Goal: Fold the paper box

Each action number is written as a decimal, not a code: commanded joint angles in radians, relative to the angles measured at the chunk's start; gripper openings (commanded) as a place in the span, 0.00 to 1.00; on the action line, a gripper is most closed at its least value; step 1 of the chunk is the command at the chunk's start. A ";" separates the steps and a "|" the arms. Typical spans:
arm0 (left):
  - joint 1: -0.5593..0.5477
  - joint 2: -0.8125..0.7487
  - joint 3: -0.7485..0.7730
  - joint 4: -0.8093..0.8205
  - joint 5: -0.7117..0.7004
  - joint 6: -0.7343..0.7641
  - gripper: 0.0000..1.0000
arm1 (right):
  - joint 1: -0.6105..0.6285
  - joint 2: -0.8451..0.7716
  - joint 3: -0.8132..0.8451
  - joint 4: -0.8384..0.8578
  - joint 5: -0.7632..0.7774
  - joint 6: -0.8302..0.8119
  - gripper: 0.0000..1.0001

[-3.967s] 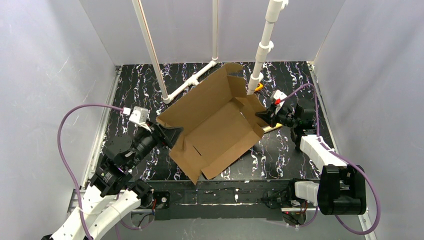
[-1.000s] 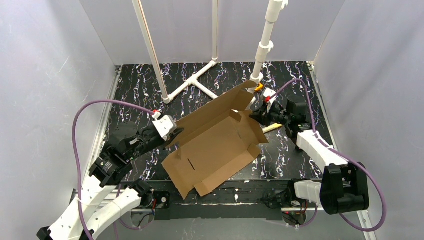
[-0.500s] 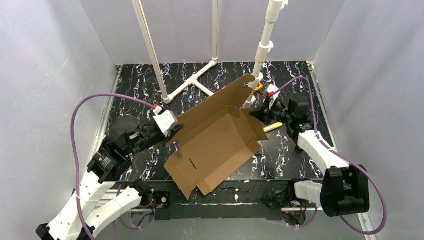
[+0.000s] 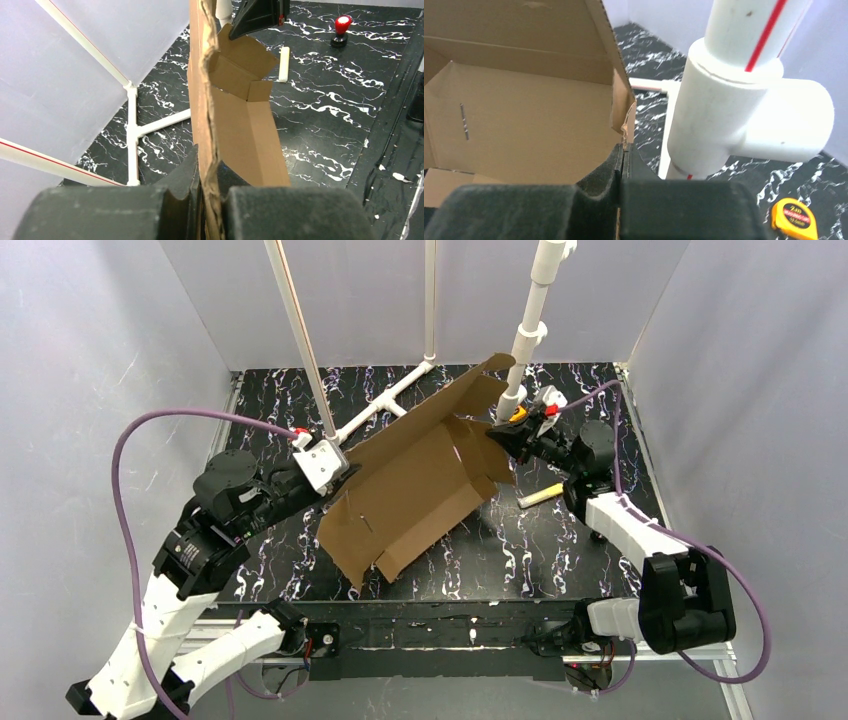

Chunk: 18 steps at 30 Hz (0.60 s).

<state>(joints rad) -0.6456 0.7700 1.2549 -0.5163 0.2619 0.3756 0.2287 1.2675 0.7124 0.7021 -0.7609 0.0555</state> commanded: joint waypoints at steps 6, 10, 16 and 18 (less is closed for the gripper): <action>-0.003 -0.069 -0.082 0.048 0.040 0.016 0.00 | 0.057 0.054 -0.161 0.465 0.115 -0.048 0.01; -0.003 -0.082 -0.149 0.086 0.060 -0.019 0.00 | 0.083 0.046 -0.229 0.475 0.168 -0.153 0.01; -0.002 -0.101 -0.195 0.117 0.093 -0.063 0.00 | 0.086 0.033 -0.298 0.493 0.240 -0.228 0.01; -0.003 -0.103 -0.195 0.112 0.098 -0.075 0.00 | 0.087 0.025 -0.312 0.497 0.235 -0.230 0.01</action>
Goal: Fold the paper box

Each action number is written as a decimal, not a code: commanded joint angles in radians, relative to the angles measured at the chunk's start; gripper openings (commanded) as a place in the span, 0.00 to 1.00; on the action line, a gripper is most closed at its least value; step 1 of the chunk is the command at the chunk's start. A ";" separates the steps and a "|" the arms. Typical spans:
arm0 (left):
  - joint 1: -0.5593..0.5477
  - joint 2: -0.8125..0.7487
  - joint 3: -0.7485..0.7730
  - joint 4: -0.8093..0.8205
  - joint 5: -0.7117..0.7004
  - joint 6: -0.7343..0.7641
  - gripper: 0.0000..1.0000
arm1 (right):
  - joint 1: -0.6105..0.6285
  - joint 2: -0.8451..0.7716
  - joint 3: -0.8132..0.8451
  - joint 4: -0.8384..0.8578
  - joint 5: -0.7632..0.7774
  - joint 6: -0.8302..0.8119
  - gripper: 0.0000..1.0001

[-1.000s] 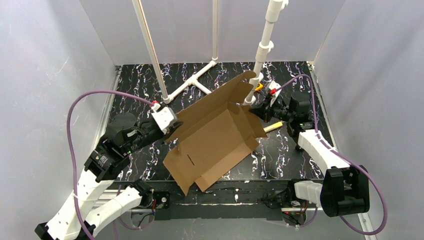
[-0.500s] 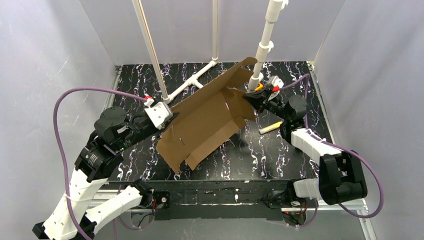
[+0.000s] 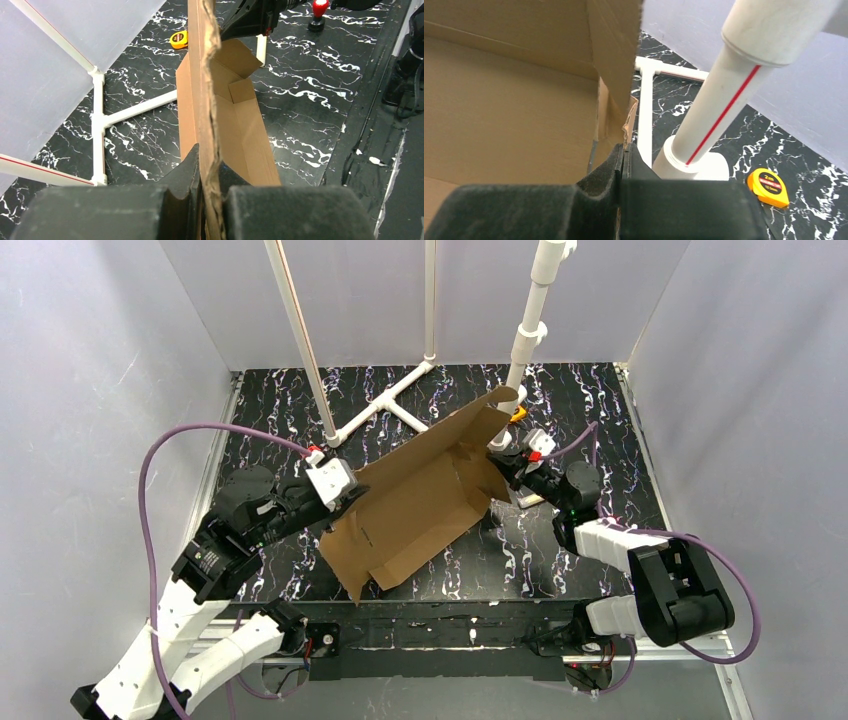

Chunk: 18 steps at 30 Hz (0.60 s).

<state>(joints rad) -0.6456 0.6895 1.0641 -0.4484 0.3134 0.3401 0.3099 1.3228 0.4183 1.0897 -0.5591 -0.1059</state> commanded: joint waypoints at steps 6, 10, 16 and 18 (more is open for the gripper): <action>-0.003 -0.022 -0.027 0.047 0.085 -0.089 0.00 | 0.014 -0.040 -0.056 0.114 -0.009 -0.082 0.01; -0.003 -0.030 -0.052 0.062 0.091 -0.119 0.00 | 0.017 -0.054 -0.100 0.125 -0.042 -0.123 0.02; -0.003 -0.031 -0.060 0.058 0.100 -0.143 0.00 | 0.017 -0.059 -0.104 0.126 -0.084 -0.109 0.04; -0.003 -0.032 -0.059 0.058 0.101 -0.153 0.00 | 0.017 -0.059 -0.106 0.124 -0.095 -0.109 0.05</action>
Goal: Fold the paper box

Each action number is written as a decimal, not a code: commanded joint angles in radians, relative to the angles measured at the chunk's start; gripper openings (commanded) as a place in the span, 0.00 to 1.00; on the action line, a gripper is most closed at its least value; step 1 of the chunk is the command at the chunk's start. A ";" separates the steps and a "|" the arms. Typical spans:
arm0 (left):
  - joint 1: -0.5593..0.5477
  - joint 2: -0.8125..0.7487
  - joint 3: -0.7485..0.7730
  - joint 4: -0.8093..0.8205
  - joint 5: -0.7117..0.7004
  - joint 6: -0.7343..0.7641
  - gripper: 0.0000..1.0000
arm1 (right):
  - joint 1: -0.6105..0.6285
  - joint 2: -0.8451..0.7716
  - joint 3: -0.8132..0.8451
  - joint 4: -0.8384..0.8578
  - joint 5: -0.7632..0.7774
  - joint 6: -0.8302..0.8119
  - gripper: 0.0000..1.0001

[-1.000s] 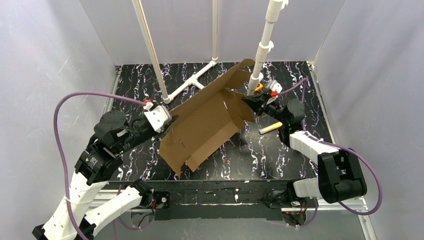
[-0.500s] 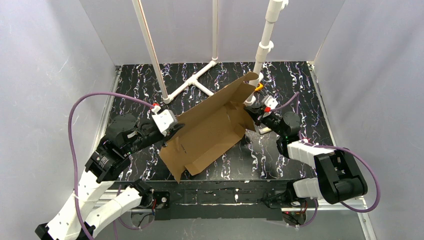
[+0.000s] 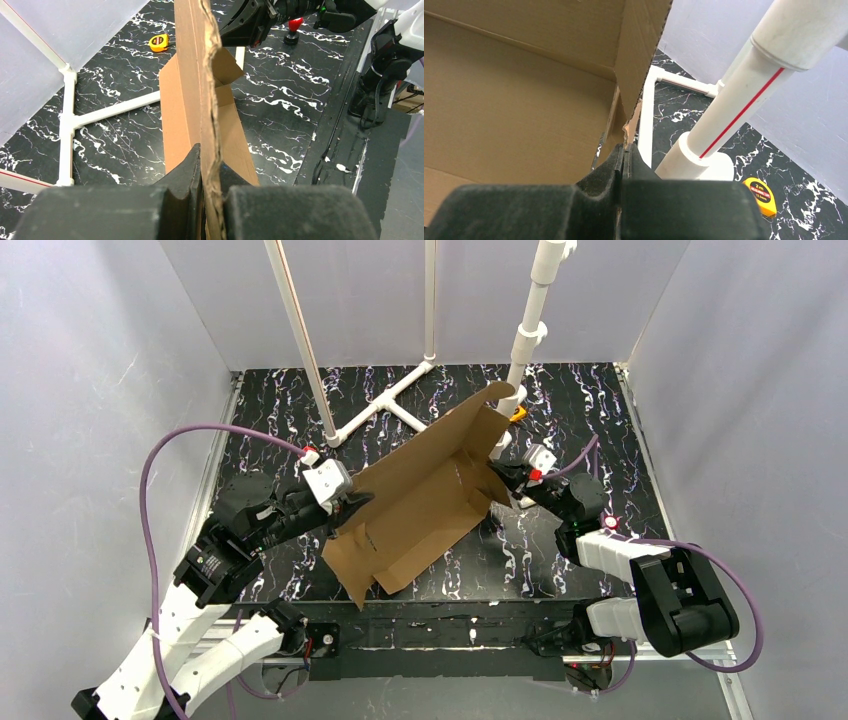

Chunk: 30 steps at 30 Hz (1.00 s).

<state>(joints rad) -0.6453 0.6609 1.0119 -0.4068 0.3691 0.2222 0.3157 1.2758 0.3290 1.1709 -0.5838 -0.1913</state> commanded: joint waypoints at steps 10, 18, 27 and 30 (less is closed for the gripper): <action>-0.004 -0.032 -0.016 0.029 0.044 -0.067 0.00 | 0.011 -0.011 -0.005 -0.055 -0.046 -0.063 0.10; -0.003 -0.078 -0.040 0.030 0.036 -0.069 0.00 | 0.010 -0.002 0.017 -0.115 -0.024 -0.066 0.10; -0.003 -0.032 -0.005 0.002 0.042 -0.056 0.00 | 0.011 -0.015 0.019 -0.059 -0.124 0.004 0.08; -0.004 -0.020 0.007 0.002 0.039 -0.064 0.00 | 0.015 -0.019 0.016 -0.051 -0.154 0.011 0.08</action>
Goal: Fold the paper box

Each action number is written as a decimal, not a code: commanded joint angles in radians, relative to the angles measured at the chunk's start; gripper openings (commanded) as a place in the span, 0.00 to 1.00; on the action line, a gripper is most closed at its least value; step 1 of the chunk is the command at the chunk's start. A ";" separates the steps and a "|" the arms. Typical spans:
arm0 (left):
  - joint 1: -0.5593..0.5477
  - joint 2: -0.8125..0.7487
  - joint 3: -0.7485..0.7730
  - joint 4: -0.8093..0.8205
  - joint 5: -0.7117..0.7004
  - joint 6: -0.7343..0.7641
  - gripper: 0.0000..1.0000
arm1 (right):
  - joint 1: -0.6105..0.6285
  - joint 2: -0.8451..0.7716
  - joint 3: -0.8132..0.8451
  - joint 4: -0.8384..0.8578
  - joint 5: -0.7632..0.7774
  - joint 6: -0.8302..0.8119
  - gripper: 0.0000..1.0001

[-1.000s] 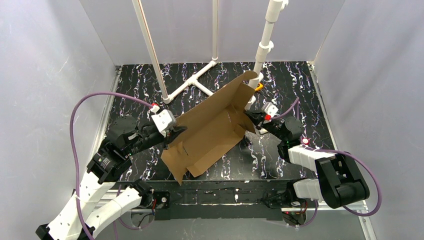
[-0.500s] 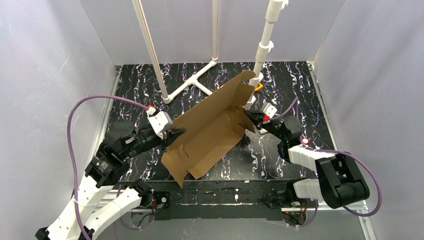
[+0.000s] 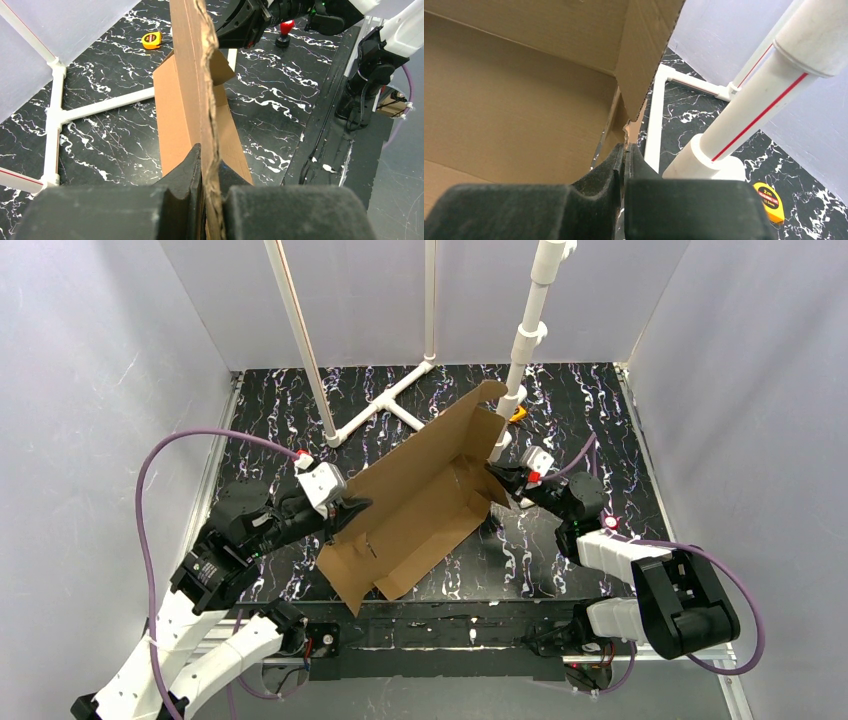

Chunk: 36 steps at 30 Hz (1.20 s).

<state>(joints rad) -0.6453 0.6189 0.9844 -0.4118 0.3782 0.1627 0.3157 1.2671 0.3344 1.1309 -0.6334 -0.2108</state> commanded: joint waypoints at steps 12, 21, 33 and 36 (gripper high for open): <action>-0.003 0.034 0.056 -0.009 0.014 -0.041 0.00 | 0.033 -0.005 0.050 -0.149 0.003 -0.028 0.12; -0.002 -0.008 0.017 -0.003 -0.018 -0.046 0.00 | 0.031 0.003 0.049 -0.167 -0.015 -0.042 0.12; -0.003 -0.016 0.017 -0.004 -0.038 -0.053 0.00 | 0.031 0.002 0.043 -0.152 -0.065 -0.045 0.12; -0.003 0.003 0.025 -0.009 -0.030 -0.049 0.00 | 0.033 -0.008 0.046 -0.128 -0.099 -0.020 0.12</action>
<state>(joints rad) -0.6453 0.6048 0.9989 -0.4294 0.3290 0.1165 0.3344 1.2591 0.3725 1.0409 -0.6395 -0.2573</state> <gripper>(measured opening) 0.018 0.128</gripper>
